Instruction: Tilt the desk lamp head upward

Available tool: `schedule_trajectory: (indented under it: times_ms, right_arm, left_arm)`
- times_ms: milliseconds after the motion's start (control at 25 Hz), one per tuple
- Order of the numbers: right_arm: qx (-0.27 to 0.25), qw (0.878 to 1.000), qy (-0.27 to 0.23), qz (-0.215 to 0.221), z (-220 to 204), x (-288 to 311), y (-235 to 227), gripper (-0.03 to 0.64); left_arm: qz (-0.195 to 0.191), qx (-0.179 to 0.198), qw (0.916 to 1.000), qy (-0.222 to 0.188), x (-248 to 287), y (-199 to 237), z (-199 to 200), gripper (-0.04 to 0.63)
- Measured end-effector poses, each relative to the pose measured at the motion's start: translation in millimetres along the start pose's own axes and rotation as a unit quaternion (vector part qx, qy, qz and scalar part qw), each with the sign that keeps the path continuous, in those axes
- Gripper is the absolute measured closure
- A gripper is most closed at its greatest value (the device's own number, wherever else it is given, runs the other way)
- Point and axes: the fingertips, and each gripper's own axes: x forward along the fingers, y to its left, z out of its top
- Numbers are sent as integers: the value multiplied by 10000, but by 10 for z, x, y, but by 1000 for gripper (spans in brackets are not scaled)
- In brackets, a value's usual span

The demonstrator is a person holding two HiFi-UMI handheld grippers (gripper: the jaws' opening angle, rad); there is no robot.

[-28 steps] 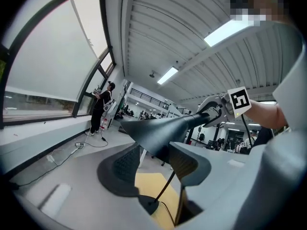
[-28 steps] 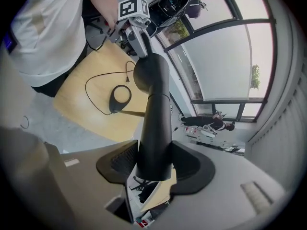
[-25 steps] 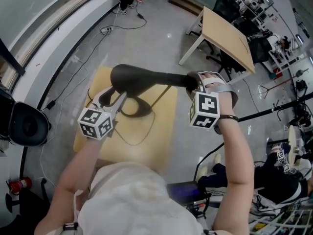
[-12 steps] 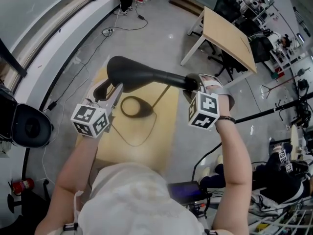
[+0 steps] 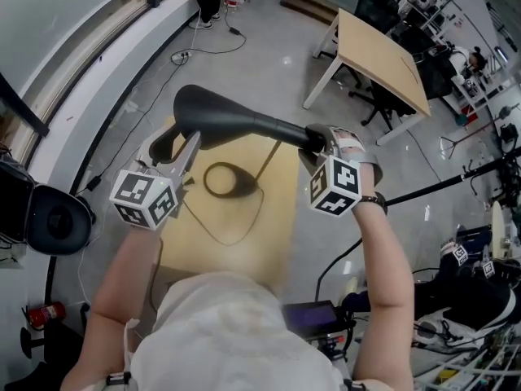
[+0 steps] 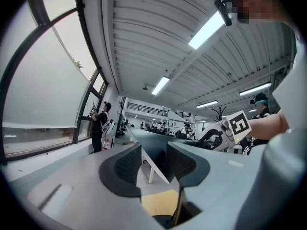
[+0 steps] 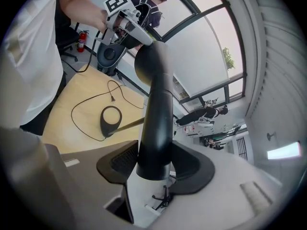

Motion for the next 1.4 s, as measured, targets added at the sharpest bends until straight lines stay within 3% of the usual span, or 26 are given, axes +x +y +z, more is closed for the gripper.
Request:
schedule_trajectory:
  times_ms: [640,1400]
  right_arm:
    - [759,9949,-579,-339,-21,51,86,388]
    - [1707,9777,-1108,-525,12,143,110,388]
  left_arm:
    - [31,398,9991,-166,24,-218,414,448]
    - [20,863,9956,-351,148,-565,883,448]
